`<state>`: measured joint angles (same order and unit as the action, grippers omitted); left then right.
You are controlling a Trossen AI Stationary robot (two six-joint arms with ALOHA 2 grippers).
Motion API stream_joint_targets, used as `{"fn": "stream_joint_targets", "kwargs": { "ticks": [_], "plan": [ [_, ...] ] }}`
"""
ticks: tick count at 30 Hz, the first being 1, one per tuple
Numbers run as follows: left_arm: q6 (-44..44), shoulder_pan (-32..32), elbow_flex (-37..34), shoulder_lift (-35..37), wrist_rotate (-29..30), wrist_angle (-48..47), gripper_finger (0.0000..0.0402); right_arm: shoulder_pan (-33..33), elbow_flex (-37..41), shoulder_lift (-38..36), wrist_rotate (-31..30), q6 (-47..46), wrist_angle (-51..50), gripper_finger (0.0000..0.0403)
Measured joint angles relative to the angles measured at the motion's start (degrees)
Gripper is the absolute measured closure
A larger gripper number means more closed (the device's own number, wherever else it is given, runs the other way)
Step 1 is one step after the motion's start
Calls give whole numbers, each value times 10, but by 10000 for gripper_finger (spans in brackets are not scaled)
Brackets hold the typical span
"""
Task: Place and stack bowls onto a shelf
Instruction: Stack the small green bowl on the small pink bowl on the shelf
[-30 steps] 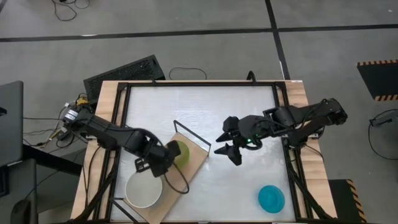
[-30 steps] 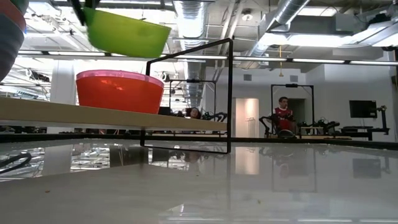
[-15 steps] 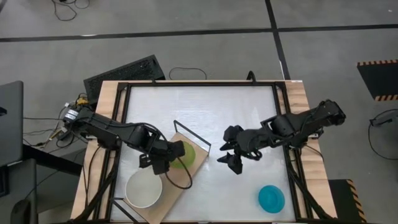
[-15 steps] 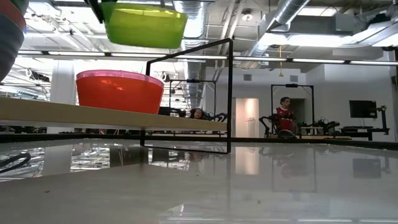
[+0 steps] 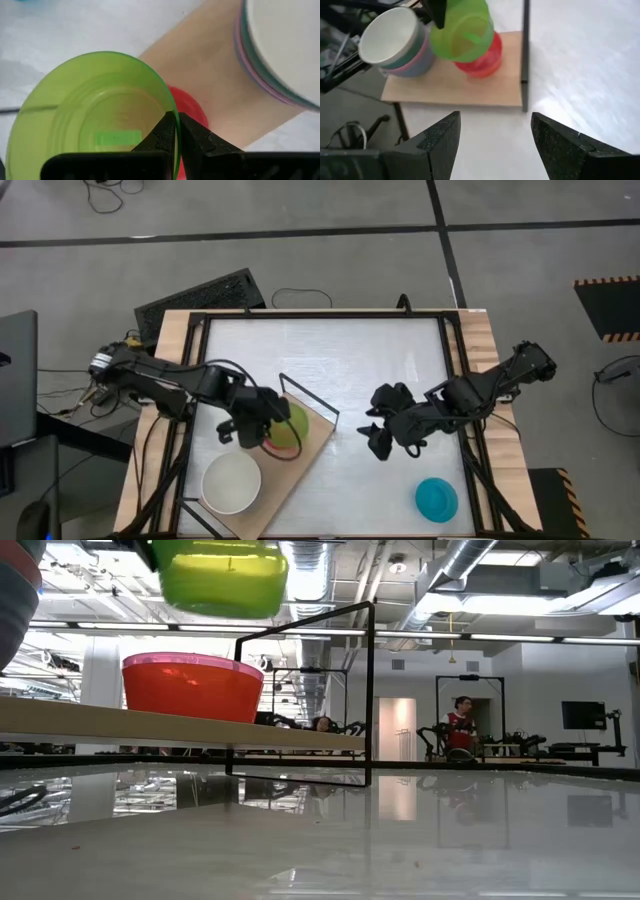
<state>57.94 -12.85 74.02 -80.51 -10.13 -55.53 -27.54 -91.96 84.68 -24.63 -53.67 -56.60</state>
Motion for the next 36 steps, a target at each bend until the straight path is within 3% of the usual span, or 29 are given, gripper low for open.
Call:
{"fn": "stream_joint_targets", "kwargs": {
  "ticks": [8,18,30,36],
  "plan": [
    [45,34,-142,87,-19,148,401,31,0,0,-7,-4,-10,133],
    [53,43,-216,82,-59,166,401,41,0,0,4,-5,-15,133],
    [57,41,-236,82,-51,186,401,41,0,0,5,-4,-17,133],
    [70,41,-236,82,-97,182,379,41,0,0,8,-4,-17,133]
  ]
}}
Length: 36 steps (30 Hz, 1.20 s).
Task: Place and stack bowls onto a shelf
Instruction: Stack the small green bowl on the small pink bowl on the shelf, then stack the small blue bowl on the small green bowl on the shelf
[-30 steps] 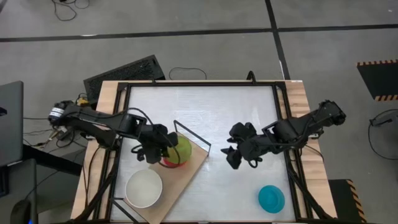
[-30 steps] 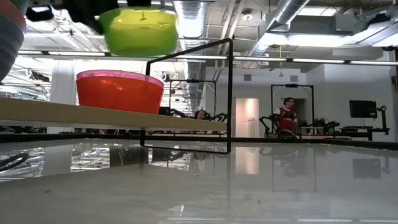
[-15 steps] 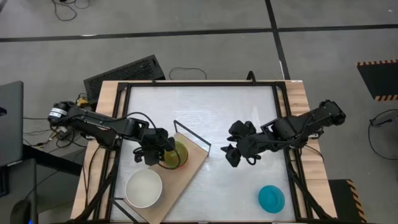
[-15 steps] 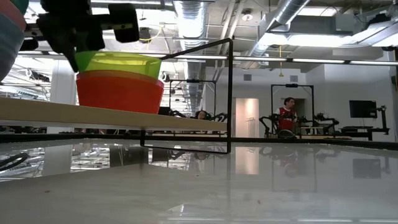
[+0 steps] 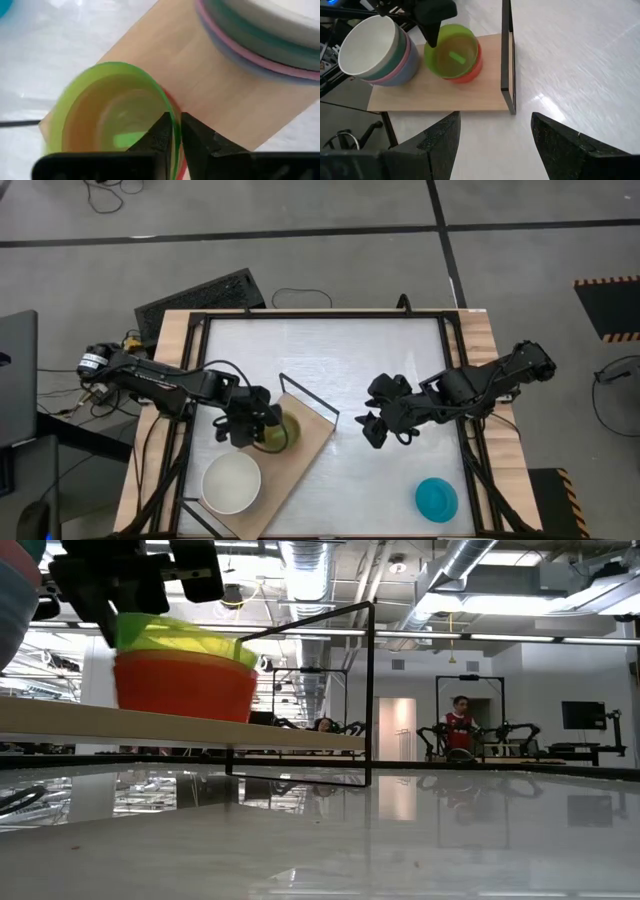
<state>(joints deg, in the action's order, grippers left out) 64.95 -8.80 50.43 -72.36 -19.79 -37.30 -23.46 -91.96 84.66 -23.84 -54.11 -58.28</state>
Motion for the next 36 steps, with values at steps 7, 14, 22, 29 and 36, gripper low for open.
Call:
{"fn": "stream_joint_targets", "kwargs": {
  "ticks": [7,14,22,29,36],
  "plan": [
    [24,0,0,0,3,-11,307,0,0,0,0,1,0,133],
    [-34,0,5,0,70,-3,247,-30,23,-1,20,-89,-43,133],
    [-134,0,55,0,115,-3,233,-153,149,0,140,-445,-50,133],
    [-178,0,91,1,138,-5,232,-249,205,33,181,-659,-12,133],
    [-241,0,122,1,147,2,232,-274,206,115,257,-678,54,133]
  ]
}}
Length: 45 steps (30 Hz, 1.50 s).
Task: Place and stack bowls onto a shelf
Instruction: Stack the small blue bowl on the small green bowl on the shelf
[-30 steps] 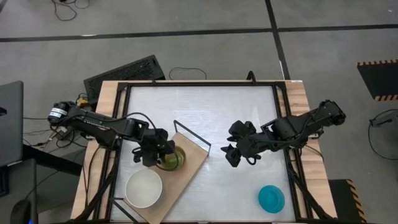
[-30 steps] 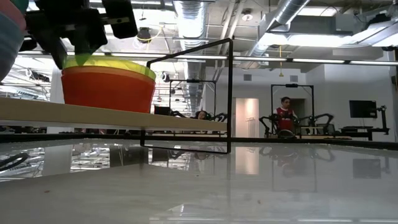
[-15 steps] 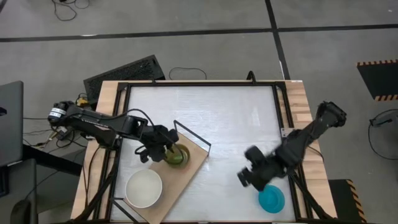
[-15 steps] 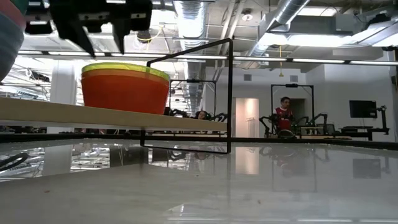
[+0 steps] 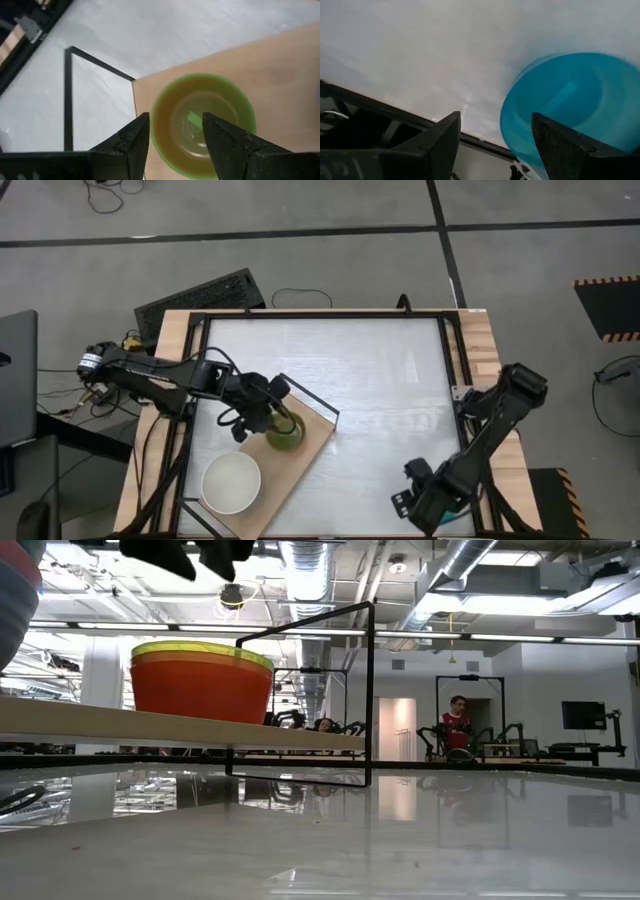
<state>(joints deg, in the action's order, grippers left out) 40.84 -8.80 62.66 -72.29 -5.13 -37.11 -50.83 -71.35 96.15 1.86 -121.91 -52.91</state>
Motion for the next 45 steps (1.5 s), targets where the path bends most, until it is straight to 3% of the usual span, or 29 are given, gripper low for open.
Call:
{"fn": "stream_joint_targets", "kwargs": {
  "ticks": [7,10,14,19,23,29,36,40,45],
  "plan": [
    [-59,0,5,0,0,18,232,-5,0,66,64,0,29,134],
    [-74,0,5,0,0,19,232,-8,0,83,73,0,25,154],
    [-101,0,5,0,0,19,232,-8,0,94,86,6,26,225],
    [-102,0,5,0,0,19,232,-8,0,97,91,27,27,372],
    [-96,0,5,0,0,23,232,3,0,86,85,67,22,380],
    [-74,0,5,0,-1,58,232,45,-37,34,-21,253,26,380],
    [-116,-3,5,0,-26,126,232,131,-133,-38,-48,573,51,380],
    [-143,-3,5,0,-130,191,232,176,-179,-69,-43,765,135,380],
    [-234,-2,5,0,-196,302,232,229,-213,-86,69,906,245,380]
  ]
}}
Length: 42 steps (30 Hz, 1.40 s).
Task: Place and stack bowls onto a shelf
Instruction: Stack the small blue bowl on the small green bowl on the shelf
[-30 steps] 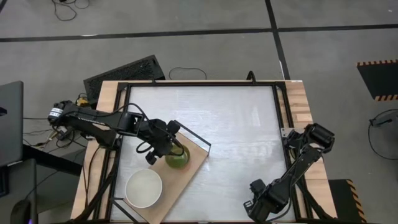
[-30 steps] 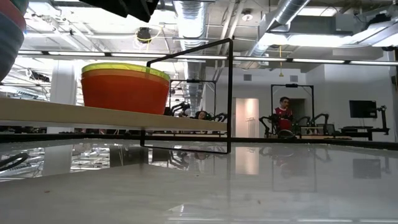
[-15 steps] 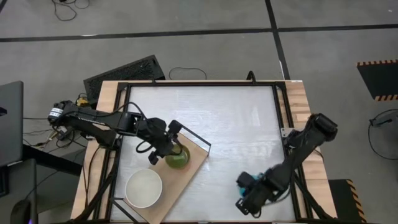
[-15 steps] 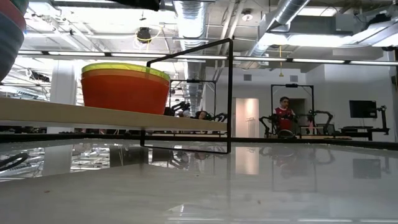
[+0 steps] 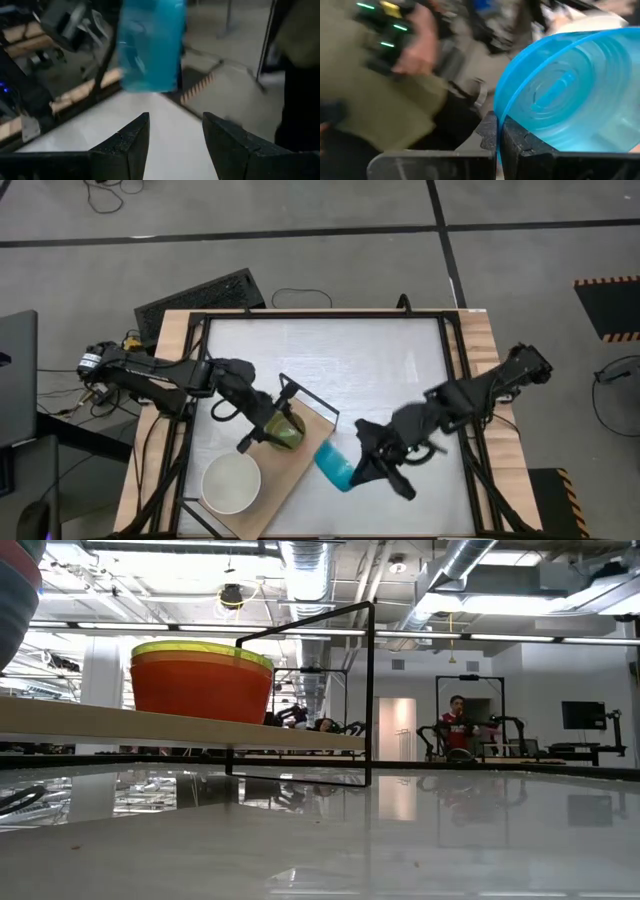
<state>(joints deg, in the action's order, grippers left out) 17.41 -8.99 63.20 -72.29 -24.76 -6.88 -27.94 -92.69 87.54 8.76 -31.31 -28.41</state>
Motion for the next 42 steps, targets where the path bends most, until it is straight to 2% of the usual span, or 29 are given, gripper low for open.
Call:
{"fn": "stream_joint_targets", "kwargs": {
  "ticks": [3,11,14,20,23,31,37,42],
  "plan": [
    [-48,4,0,0,-15,52,232,26,-3,-3,77,16,59,380],
    [-152,19,0,0,-105,188,232,65,-2,20,223,72,204,380],
    [-206,26,0,0,-134,234,232,85,-5,44,261,79,269,380],
    [-302,34,0,-1,-207,277,232,107,-3,73,340,72,322,380],
    [-334,33,0,-1,-232,292,232,118,-4,87,356,69,349,380],
    [-399,33,-1,-13,-243,279,233,144,-4,101,408,59,401,380],
    [-407,31,-1,-37,-275,316,236,159,-4,101,426,58,404,380],
    [-392,30,-1,-38,-293,345,281,161,-4,101,435,57,410,380]
  ]
}}
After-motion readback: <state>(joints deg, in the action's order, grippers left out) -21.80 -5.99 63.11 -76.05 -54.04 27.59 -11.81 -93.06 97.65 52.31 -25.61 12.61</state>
